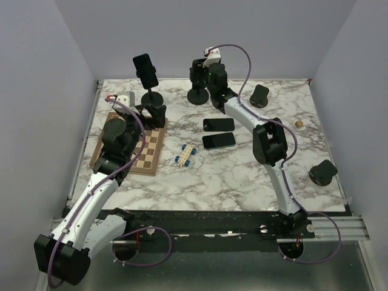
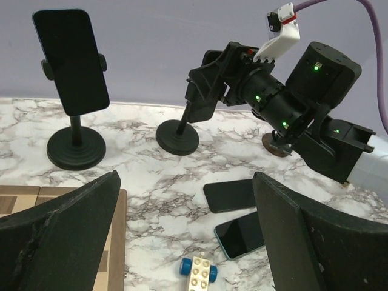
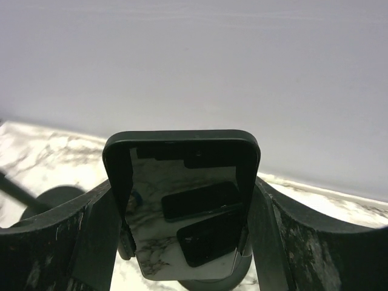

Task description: Remove the phone from the phone stand

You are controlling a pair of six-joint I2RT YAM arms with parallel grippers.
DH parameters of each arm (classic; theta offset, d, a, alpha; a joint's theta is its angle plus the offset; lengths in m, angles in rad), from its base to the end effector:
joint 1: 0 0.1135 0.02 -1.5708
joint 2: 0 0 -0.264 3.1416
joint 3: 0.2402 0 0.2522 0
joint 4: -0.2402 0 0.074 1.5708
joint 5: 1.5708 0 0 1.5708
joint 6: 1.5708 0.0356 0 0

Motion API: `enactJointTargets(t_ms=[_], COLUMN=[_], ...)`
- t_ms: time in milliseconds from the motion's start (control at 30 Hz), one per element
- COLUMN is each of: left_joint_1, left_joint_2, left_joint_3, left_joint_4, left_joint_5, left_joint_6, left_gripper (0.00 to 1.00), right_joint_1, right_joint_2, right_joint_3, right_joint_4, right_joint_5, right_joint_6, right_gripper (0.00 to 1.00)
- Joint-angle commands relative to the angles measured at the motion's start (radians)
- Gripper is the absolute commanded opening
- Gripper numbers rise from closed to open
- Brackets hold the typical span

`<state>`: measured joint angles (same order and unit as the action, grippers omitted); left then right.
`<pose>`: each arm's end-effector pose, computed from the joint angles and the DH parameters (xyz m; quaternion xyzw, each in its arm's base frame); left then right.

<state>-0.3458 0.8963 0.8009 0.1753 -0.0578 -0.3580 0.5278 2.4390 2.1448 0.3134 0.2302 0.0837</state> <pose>0.2019 -0.0706 0.3648 -0.0254 0.6779 -0.2348 0.6962 0.5068 0.2861 0.2726 -0.0732 0.6966 0.1368 0.7005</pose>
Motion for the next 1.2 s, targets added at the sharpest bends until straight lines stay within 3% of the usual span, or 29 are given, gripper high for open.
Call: enactJointTargets(t_ms=[0,333,600,767,867,933,1000,1167], left_joint_1=[0.017,0.025,0.019,0.021,0.022,0.022,0.022,0.022], left_joint_2=[0.009,0.076,0.102,0.176,0.184,0.197,0.237,0.364], left_joint_3=[0.031,0.063,0.072,0.119,0.07,0.047,0.058,0.116], left_joint_4=[-0.031,-0.081,-0.149,-0.227,-0.122,-0.072,-0.071,-0.09], left_joint_5=[0.022,0.031,0.023,0.172,0.333,0.361,0.297,0.251], left_joint_6=[-0.062,-0.062,-0.135,-0.174,-0.097,-0.06,-0.01,0.103], left_gripper=[0.99,0.99,0.99,0.94,0.95,0.87,0.65,0.68], right_joint_1=[0.016,0.043,0.055,0.055,0.055,0.055,0.055,0.054], right_joint_2=[-0.08,-0.164,-0.288,-0.292,-0.258,-0.246,-0.229,-0.174], right_joint_3=[-0.064,-0.147,-0.327,-0.336,-0.284,-0.271,-0.247,-0.146], right_joint_4=[-0.123,-0.219,-0.205,-0.232,-0.295,-0.311,-0.341,-0.432], right_joint_5=[-0.263,-0.525,-0.598,-0.654,-0.678,-0.686,-0.688,-0.697], right_joint_6=[0.029,0.013,0.018,0.082,0.125,0.142,0.15,0.133], right_gripper=[0.01,0.01,0.01,0.01,0.01,0.01,0.01,0.01])
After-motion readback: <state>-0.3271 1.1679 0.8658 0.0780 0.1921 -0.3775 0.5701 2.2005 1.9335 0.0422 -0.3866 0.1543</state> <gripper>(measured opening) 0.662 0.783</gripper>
